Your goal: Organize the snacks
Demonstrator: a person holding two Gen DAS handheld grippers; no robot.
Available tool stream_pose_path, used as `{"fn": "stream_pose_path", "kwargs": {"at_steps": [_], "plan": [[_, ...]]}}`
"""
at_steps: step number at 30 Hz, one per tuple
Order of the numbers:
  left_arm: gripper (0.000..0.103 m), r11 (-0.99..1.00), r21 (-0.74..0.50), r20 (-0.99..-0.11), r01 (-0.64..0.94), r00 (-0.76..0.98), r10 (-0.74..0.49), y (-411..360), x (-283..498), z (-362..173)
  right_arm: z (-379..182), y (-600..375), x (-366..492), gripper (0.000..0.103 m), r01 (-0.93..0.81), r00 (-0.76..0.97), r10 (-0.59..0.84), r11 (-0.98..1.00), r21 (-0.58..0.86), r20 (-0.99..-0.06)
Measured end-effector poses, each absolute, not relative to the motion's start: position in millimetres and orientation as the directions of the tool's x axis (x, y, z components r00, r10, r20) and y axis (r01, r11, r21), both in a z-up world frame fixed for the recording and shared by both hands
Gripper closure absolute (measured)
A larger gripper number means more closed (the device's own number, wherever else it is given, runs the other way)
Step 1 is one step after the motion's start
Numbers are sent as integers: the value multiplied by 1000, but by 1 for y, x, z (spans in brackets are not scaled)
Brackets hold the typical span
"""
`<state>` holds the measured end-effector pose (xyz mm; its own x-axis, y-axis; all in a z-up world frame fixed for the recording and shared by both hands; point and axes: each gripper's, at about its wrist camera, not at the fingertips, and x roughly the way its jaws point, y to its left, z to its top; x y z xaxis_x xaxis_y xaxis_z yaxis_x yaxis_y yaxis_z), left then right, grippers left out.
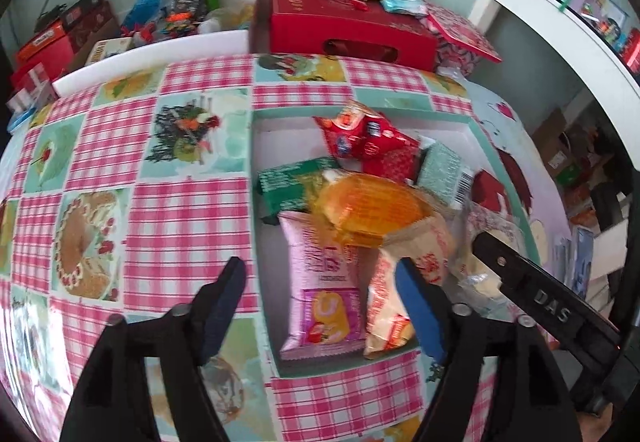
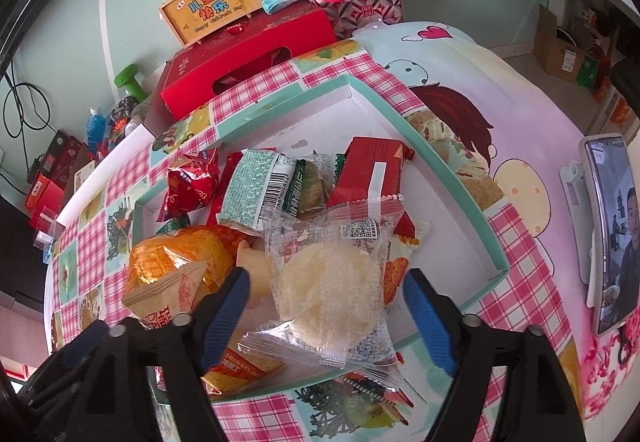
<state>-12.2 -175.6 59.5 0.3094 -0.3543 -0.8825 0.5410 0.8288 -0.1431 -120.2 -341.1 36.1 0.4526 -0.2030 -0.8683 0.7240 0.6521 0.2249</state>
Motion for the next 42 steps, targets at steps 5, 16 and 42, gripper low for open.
{"fn": "stream_pose_path", "kwargs": {"at_steps": [5,16,42], "plan": [[18,883,-103,-882,459,368,-294,-161,1,60,37,-339,-118,14,716,457,-203,661,223,-866],[7,949,30,-887,314,447,-119,-138,20,47,38,-335,-114,0,702,467,-214,679,213,-858],[7,960,12,-884,281,451,-121,-112,26,59,61,-299,-103,0,612,538,-216,765,201,-815]]}}
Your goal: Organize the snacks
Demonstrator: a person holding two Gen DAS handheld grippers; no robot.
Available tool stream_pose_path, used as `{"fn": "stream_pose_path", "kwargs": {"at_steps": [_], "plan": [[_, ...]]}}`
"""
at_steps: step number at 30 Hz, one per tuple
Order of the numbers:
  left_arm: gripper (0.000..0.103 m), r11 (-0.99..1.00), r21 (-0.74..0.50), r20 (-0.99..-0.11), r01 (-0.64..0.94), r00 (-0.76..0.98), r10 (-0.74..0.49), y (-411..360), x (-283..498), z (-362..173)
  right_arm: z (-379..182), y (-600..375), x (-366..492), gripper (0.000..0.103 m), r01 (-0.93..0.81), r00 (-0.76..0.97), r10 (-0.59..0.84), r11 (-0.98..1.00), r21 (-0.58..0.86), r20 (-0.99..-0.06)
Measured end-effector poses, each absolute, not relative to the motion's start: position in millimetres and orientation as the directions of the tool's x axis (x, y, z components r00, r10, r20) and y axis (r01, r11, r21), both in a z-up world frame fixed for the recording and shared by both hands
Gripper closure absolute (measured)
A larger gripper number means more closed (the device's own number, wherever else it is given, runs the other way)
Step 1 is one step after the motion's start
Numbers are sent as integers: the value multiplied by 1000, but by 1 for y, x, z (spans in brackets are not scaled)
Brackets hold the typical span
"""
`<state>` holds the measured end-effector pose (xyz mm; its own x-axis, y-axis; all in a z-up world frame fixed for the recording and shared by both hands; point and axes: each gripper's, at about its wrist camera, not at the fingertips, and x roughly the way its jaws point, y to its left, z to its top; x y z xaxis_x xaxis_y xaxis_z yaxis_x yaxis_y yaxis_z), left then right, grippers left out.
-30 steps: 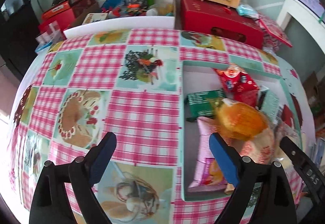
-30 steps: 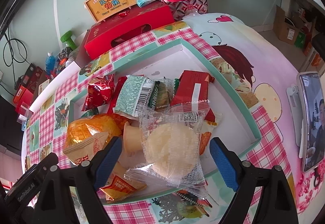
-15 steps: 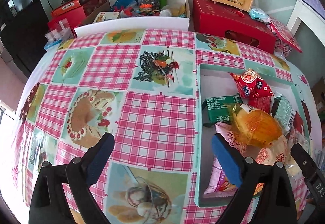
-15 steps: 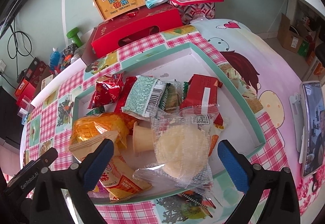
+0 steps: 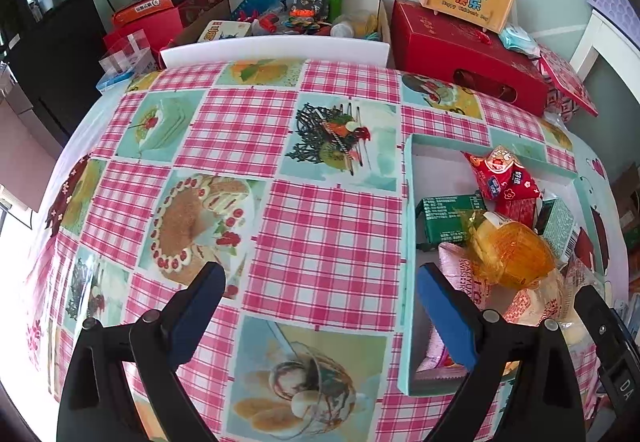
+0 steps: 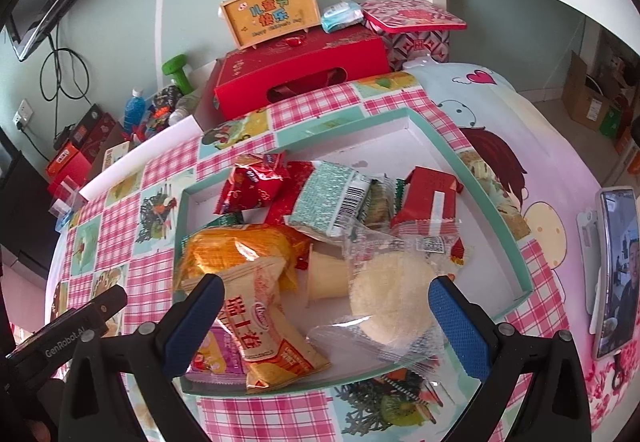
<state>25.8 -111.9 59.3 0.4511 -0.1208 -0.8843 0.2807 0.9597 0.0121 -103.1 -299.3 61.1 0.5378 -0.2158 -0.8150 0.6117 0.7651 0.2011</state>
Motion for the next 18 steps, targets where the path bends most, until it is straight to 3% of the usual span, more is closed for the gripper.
{"fn": "stream_pose_path", "kwargs": {"at_steps": [8,18], "plan": [[7,964,-51,-886,262,434,-165,-93,24,62,66,-278,-99,0,567,556,-203,802,189,-806],[7,963,-2,-894,271,430,-123,-79,6,54,66,-255,-107,0,538,556,-198,826,169,-807]]}}
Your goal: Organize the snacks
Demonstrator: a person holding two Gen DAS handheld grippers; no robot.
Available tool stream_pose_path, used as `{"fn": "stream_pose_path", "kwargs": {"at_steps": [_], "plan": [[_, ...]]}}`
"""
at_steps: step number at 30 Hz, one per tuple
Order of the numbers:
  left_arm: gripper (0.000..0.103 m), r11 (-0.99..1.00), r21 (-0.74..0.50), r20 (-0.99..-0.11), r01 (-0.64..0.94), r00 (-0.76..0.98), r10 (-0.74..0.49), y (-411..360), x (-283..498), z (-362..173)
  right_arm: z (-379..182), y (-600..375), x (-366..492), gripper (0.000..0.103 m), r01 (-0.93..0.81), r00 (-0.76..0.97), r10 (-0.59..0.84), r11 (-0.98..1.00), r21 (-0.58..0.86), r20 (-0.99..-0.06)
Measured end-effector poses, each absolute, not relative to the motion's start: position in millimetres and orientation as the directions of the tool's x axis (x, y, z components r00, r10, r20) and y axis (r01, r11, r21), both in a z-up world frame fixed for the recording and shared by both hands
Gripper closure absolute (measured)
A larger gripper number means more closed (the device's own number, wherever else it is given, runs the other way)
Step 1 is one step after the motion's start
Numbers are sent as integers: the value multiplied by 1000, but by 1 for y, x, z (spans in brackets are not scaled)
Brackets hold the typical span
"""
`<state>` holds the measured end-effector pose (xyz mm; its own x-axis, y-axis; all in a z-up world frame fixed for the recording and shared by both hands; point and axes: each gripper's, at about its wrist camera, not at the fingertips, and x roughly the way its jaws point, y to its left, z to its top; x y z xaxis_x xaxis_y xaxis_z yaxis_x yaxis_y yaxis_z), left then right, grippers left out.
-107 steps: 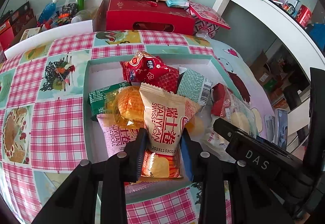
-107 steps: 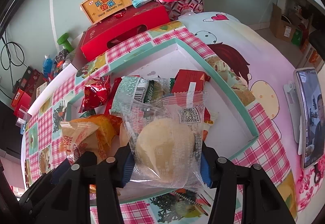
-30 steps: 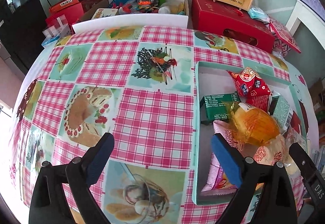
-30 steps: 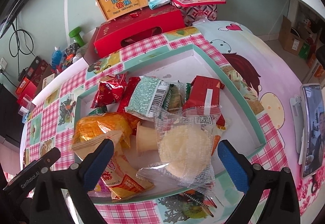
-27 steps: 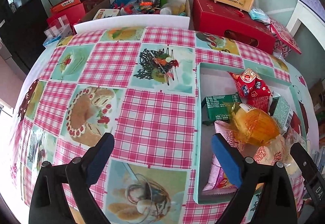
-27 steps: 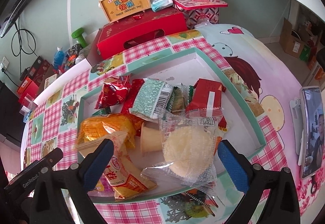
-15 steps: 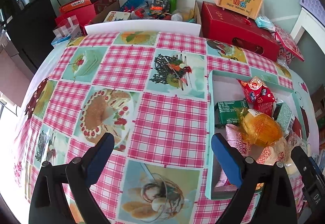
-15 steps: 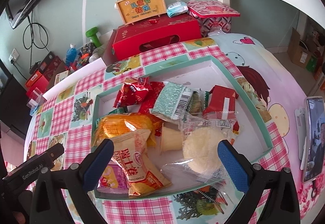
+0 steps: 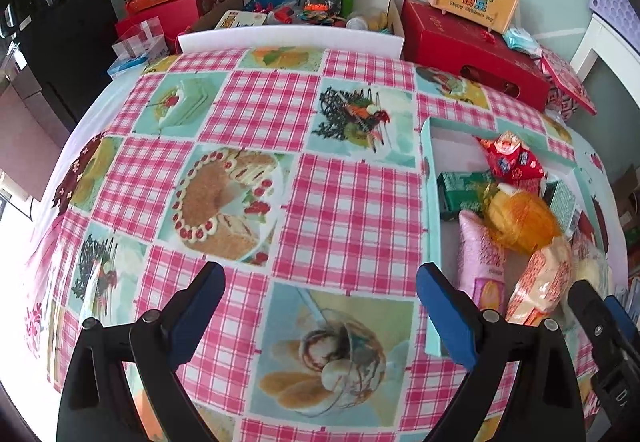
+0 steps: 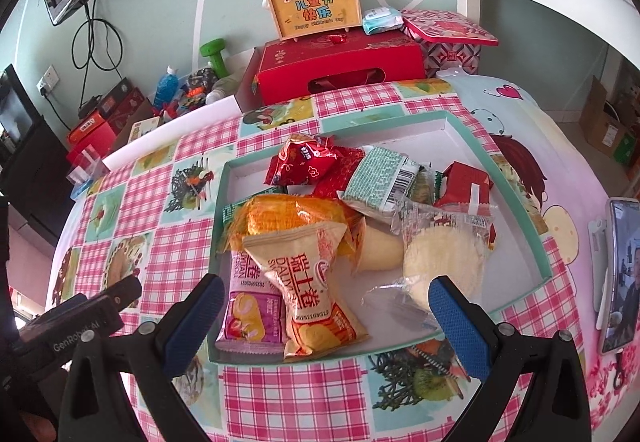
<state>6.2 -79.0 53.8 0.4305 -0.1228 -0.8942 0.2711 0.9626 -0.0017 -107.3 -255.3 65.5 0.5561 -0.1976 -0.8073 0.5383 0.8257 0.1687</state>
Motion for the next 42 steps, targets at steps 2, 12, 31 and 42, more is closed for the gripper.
{"fn": "stream_pose_path", "kwargs": {"at_steps": [2,12,31,42], "plan": [[7,963,3,-900,268,421,-114,-74,3,50,65,-252,-111,0,536,555,-199,828,165,-808],[7,969,-4,-909,247,403,-107,-50,-10,43,55,-233,-127,0,519,536,-198,844,135,-821],[7,967,-20,-939,253,328,-105,-38,-25,23,37,-217,-128,0,485,496,-184,869,95,-848],[7,975,-6,-943,222,323,-79,-31,-17,20,28,-216,-125,0,483,465,-188,873,71,-865]]}}
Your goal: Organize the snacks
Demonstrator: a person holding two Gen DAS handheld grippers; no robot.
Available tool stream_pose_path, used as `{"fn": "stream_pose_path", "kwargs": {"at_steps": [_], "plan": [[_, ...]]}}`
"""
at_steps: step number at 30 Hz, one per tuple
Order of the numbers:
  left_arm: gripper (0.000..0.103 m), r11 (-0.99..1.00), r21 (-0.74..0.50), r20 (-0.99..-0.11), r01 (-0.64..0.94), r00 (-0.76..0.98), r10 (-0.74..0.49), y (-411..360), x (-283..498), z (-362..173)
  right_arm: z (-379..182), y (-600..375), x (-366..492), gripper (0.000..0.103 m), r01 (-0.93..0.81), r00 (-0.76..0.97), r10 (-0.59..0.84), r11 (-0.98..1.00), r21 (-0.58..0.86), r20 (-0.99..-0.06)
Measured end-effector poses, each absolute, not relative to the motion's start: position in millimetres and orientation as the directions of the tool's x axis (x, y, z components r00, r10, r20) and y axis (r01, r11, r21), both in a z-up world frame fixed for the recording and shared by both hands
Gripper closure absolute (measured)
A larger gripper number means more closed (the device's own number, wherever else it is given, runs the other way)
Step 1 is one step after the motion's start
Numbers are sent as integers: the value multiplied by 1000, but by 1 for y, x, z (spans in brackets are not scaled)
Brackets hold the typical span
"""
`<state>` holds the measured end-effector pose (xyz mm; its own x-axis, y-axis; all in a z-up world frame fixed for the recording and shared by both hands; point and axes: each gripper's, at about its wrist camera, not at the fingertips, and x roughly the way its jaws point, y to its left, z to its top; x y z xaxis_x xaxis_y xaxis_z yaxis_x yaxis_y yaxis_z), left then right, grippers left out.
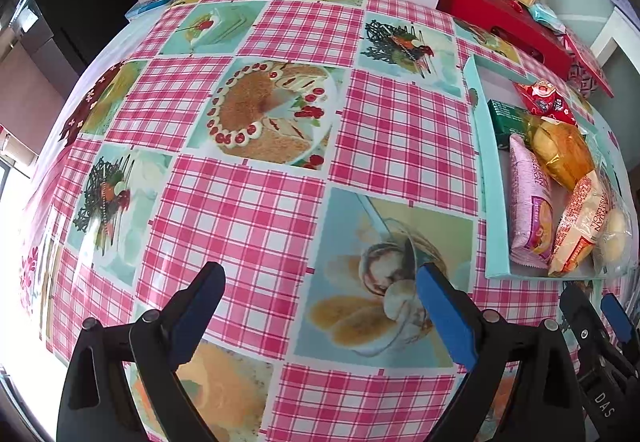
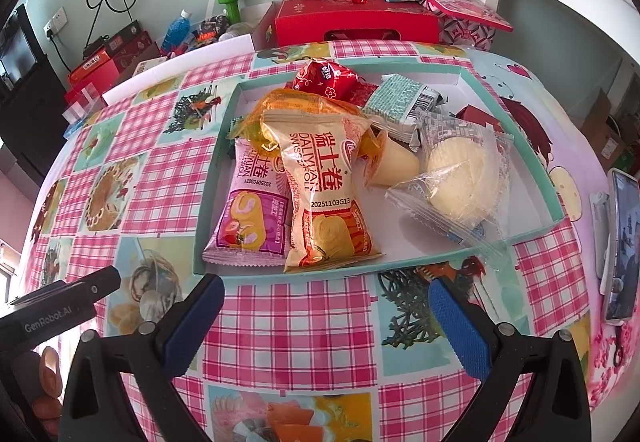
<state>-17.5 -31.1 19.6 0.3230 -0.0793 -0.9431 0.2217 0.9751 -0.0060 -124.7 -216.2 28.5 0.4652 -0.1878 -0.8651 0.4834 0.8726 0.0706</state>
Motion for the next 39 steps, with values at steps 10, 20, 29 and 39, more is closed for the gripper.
{"fn": "stream_pose_path", "kwargs": {"at_steps": [10,20,29,39], "plan": [[7,973,0,-946,233,314,-75,-33,-18,16,28,-217,-126,0,487,464,-183,870,77,-867],[7,972,1,-948,233,310,-74,-34,-18,14,26,-219,-126,0,489,460,-181,869,77,-869],[7,972,0,-948,234,308,-74,-33,-18,13,25,-219,-126,0,489,457,-182,869,75,-870],[7,972,2,-949,234,306,-72,-33,-17,12,24,-218,-125,0,488,453,-182,870,72,-873]]}}
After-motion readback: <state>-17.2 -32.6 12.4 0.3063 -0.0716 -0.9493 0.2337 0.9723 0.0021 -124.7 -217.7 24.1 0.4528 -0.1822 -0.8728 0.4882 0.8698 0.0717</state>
